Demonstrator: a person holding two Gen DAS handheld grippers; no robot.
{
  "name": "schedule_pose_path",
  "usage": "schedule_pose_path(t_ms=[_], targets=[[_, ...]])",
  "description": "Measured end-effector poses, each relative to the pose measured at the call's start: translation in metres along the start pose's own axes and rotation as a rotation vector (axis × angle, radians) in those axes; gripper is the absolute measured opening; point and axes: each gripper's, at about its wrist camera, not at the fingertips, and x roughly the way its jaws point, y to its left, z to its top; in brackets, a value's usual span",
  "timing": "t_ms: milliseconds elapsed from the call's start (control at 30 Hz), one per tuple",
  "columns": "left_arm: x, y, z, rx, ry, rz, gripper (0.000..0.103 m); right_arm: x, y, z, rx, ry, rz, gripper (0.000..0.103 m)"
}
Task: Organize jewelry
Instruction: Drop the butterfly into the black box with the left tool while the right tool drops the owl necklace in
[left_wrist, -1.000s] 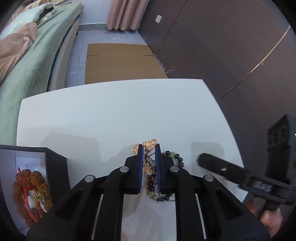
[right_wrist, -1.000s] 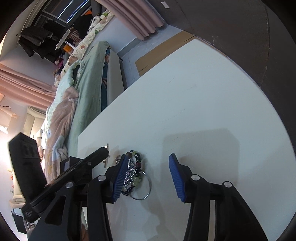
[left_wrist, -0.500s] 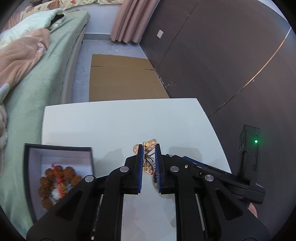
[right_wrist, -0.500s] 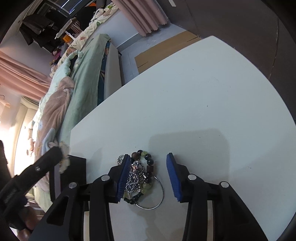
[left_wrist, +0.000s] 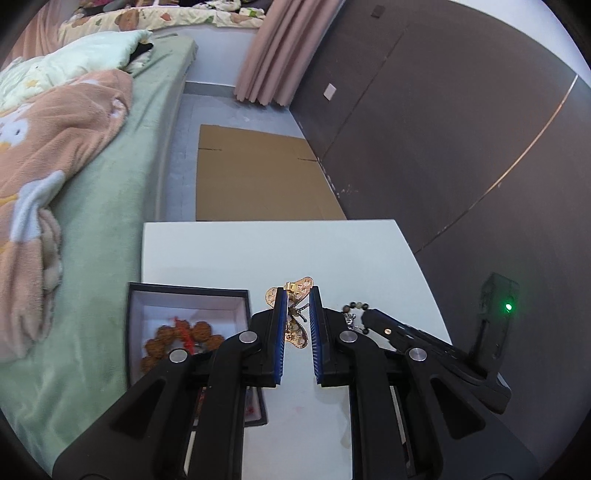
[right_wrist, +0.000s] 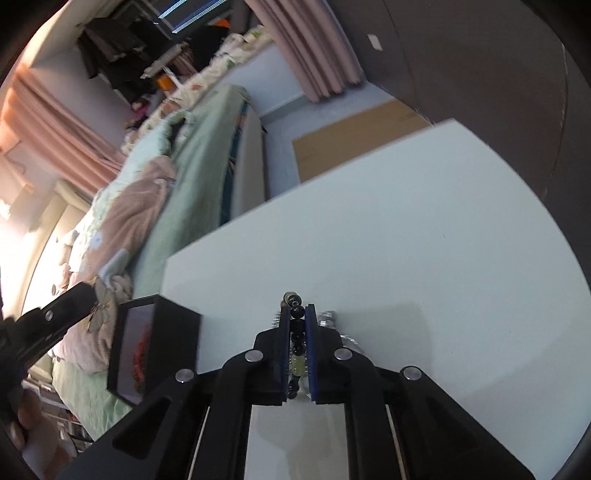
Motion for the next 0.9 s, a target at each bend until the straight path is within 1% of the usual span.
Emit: schedule_pose_path(t_ms=[133,267,433,467,533,567,600,667,733,767,800,900], targets=[[-0.016,0.008,0.000,-0.008,-0.015,0.000,0.013,-0.018,0.005,-0.001,-0.013,-0.043,0.036,0.008],[-0.023,0.018,-0.003,-0.017,-0.016,0.012,0.013,-0.028,0.010,-0.001,-0.021,-0.076,0.065,0.008],[-0.023,0.030,-0.007,-0.026,0.007,0.031,0.013,-0.045,0.022,0.000,-0.039,-0.127,0.113,0.008],[-0.022,0.034,-0.008,-0.031,0.016,0.032,0.014,-0.043,0.028,0.001,-0.045,-0.132,0.120,0.008],[-0.022,0.042,-0.009,-0.052,0.027,0.051,0.037,-0.046,0.036,0.002,-0.057,-0.143,0.146,0.008],[-0.024,0.046,-0.009,-0.061,0.015,0.065,0.059,-0.046,0.039,0.002,-0.061,-0.145,0.158,0.008],[-0.027,0.048,-0.009,-0.067,0.001,0.070,0.064,-0.047,0.043,0.002,-0.067,-0.146,0.172,0.008],[-0.032,0.052,-0.008,-0.074,-0.009,0.075,0.065,-0.048,0.049,0.000,-0.076,-0.144,0.199,0.008],[-0.036,0.056,-0.006,-0.083,-0.021,0.083,0.073,-0.048,0.059,-0.001,-0.088,-0.142,0.230,0.008],[-0.037,0.058,-0.006,-0.084,-0.028,0.090,0.080,-0.048,0.062,-0.002,-0.093,-0.140,0.240,0.008],[-0.039,0.060,-0.005,-0.087,-0.034,0.099,0.085,-0.048,0.067,-0.002,-0.100,-0.137,0.256,0.008],[-0.041,0.064,-0.003,-0.095,-0.040,0.104,0.090,-0.049,0.079,-0.006,-0.118,-0.129,0.292,0.008]])
